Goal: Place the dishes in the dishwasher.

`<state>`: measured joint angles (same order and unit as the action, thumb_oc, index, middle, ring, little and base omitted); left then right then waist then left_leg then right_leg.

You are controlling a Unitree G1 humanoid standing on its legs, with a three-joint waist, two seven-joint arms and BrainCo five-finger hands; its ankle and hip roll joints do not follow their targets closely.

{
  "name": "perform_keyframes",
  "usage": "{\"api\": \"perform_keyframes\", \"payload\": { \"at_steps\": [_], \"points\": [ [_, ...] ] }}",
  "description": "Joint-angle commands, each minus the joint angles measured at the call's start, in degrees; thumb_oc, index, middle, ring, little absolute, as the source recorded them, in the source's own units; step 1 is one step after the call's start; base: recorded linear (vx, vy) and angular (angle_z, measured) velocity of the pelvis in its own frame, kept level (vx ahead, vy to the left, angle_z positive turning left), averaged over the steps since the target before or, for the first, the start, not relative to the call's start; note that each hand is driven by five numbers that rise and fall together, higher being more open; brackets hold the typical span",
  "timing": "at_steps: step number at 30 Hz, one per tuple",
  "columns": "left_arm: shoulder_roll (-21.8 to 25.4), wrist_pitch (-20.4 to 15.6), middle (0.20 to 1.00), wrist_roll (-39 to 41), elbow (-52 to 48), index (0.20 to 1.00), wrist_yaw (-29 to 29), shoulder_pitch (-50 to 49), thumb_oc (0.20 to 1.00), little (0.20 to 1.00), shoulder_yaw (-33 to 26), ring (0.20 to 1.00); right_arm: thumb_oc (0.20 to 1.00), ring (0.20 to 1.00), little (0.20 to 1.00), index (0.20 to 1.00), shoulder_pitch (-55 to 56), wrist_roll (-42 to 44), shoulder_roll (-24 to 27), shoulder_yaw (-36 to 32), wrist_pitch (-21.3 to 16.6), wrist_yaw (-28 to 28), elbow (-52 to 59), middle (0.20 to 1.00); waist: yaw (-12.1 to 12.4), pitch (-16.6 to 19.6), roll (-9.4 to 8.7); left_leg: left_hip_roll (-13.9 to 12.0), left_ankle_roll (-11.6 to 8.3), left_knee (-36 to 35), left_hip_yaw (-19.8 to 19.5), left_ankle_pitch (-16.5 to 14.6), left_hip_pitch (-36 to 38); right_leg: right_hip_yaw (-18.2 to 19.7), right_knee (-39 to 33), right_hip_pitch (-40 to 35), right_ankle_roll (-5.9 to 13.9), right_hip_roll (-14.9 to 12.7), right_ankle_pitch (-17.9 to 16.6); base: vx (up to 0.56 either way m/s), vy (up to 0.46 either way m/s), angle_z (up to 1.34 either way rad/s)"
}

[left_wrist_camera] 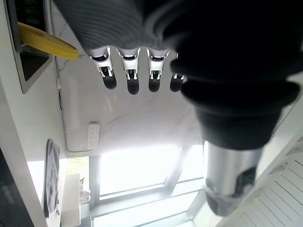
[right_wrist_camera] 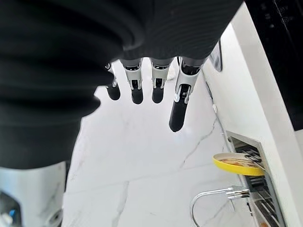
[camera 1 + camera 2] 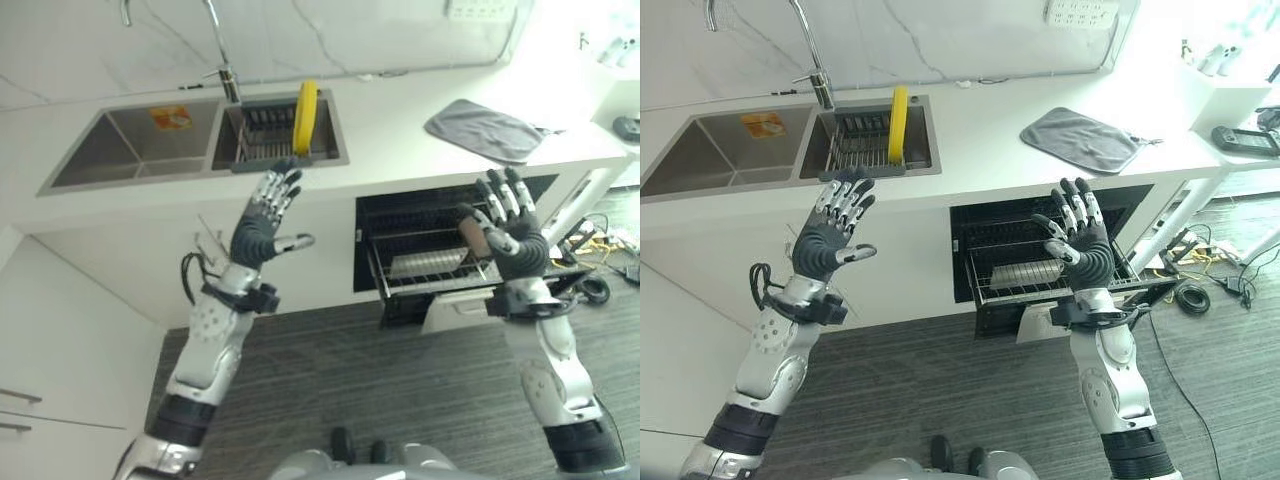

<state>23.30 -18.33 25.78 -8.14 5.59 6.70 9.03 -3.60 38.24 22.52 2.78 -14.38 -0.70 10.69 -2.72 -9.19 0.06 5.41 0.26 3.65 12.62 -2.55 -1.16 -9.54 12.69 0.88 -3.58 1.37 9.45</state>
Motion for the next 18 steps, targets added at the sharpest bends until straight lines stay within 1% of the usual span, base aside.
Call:
{"api": "perform_keyframes", "payload": {
  "at_steps": [1,2,3,4,5,6,7,8,9,12,13,15,18],
  "points": [
    [0.5,-2.1,1.0,-1.3,-0.8,1.0,-0.9,0.7,1.0,1.0,-1.1,1.0,1.0,1.0,1.0,1.0,-1.7,-1.3,1.0,-3.3,-4.5,-0.2,1.7,1.0,-0.5,2.5,-2.42,-5.1,-0.94,16.2,-1.4,-0.5,-2.3,0.5,-8.4,-4.5,3.51,-1.8,-6.9,0.0,-0.018,-0.09],
    [0.5,-1.8,1.0,-1.4,-1.0,1.0,-1.1,0.8,1.0,1.0,-1.3,1.0,1.0,1.0,1.0,1.0,-1.7,-1.0,1.1,-3.4,-4.5,-0.3,1.5,1.0,-0.5,2.2,-2.53,-5.6,-1.1,18.7,-2.0,0.3,-3.6,1.1,-7.7,-4.5,3.2,-1.7,-6.6,0.03,0.018,-0.08],
    [0.3,-1.2,1.0,-1.5,-1.1,1.0,-1.0,0.9,1.0,1.0,-1.7,1.0,1.0,1.0,1.0,1.0,-1.7,-1.3,1.0,-3.6,-4.5,-0.2,1.1,1.0,-0.7,2.1,-2.27,-6.4,-1.2,19.8,-2.8,0.8,-4.9,1.8,-6.8,-4.3,2.99,-1.2,-6.3,0.21,0.281,0.02],
    [0.3,0.0,1.0,-1.1,-1.7,1.0,-2.2,0.8,1.0,1.0,-1.4,1.0,1.0,1.0,1.0,1.0,-1.8,-2.1,0.6,-3.7,-3.1,-0.5,0.6,1.0,-0.9,2.2,-0.99,-9.7,-2.76,8.8,-4.1,6.9,-3.5,2.7,-6.2,-5.2,3.29,-0.4,-5.0,0.26,0.397,0.0],
    [0.3,0.0,1.0,-0.9,-1.6,1.0,-3.0,0.8,1.0,1.0,-0.9,1.0,1.0,1.0,1.0,1.0,-1.8,-2.6,0.9,-3.2,-3.0,0.0,0.7,1.0,-0.8,2.1,-0.46,-11.2,-3.92,4.5,-4.9,10.7,-4.1,3.0,-6.7,-6.2,3.3,-0.4,-4.5,0.31,0.491,0.0],
    [0.3,-0.3,1.0,-0.6,-1.4,1.0,-3.5,0.7,1.0,1.0,-0.5,1.0,1.0,1.0,1.0,1.0,-1.8,-2.6,1.5,-2.9,-3.0,0.4,0.7,1.0,-0.6,2.0,-0.1,-12.7,-4.85,0.4,-5.4,13.8,-4.9,3.2,-7.4,-7.3,3.39,-0.7,-4.0,0.17,0.289,-0.05],
    [0.3,-0.3,1.0,-0.4,-1.4,1.0,-3.6,0.7,1.0,1.0,-0.4,1.0,1.0,1.0,1.0,1.0,-1.8,-2.5,1.7,-2.8,-3.0,0.6,0.8,1.0,-0.6,1.9,0.0,-13.4,-5.15,-1.0,-5.4,14.9,-5.2,3.1,-7.6,-7.7,3.43,-0.9,-3.9,0.2,0.311,0.09],
    [0.2,-0.2,1.0,0.3,-1.1,1.0,-3.3,0.6,1.0,1.0,-0.1,1.0,1.0,1.0,1.0,1.0,-1.6,-2.5,2.1,-2.7,-3.0,1.4,0.9,1.0,-0.6,1.8,0.25,-15.0,-5.85,-4.3,-5.2,17.6,-6.1,2.9,-8.2,-8.6,3.54,-1.3,-3.8,0.29,0.403,0.18],
    [0.3,-0.4,1.0,0.5,-0.3,1.0,-3.0,-0.1,1.0,1.0,0.0,1.0,1.0,1.0,1.0,1.0,-1.0,-1.6,2.5,-2.6,-2.8,1.1,0.8,1.0,-0.6,1.7,0.52,-16.2,-6.56,-6.3,-6.1,19.6,-7.4,3.3,-8.2,-9.2,3.95,-1.9,-3.7,0.33,0.437,0.21],
    [0.4,-0.9,1.0,0.2,-0.3,1.0,-2.9,-1.5,1.0,1.0,-0.6,1.0,1.0,1.0,1.0,1.0,-0.5,-1.3,3.0,-2.4,-2.1,-0.1,0.7,1.0,-0.2,1.7,1.07,-16.2,-6.8,-7.1,-7.8,19.6,-8.2,4.5,-7.5,-10.0,4.81,-3.1,-2.8,0.32,0.412,-0.1],
    [0.7,-1.0,1.0,0.4,-0.4,1.0,-2.9,-1.8,1.0,1.0,-0.9,1.0,1.0,1.0,1.0,1.0,-0.5,-1.0,3.3,-2.4,-2.2,-0.2,0.5,1.0,0.0,1.7,1.2,-15.9,-6.59,-6.6,-8.0,18.4,-8.0,4.7,-7.0,-10.4,5.27,-3.8,-2.2,0.36,0.482,-0.43],
    [1.3,-0.6,1.0,0.6,-0.4,1.0,-2.9,-2.2,1.0,1.0,-1.4,1.0,1.0,1.0,1.0,1.0,-0.8,0.3,3.4,-2.5,-2.4,-0.4,-0.4,1.0,0.8,2.1,1.14,-14.6,-6.01,-5.7,-9.2,14.8,-7.2,5.3,-6.2,-11.2,6.51,-5.4,-1.5,0.32,0.416,-0.64],
    [1.5,-0.3,1.0,0.3,0.5,1.0,-1.7,-1.2,1.0,1.0,-1.3,1.0,1.0,1.0,1.0,1.0,-0.7,1.9,2.8,-2.8,-3.2,-1.1,-1.0,1.0,2.1,3.1,0.37,-11.7,-4.51,-2.4,-10.6,11.1,-7.4,4.6,-7.2,-13.2,8.89,-8.8,-1.8,0.29,0.37,-0.29]
  ]
}}
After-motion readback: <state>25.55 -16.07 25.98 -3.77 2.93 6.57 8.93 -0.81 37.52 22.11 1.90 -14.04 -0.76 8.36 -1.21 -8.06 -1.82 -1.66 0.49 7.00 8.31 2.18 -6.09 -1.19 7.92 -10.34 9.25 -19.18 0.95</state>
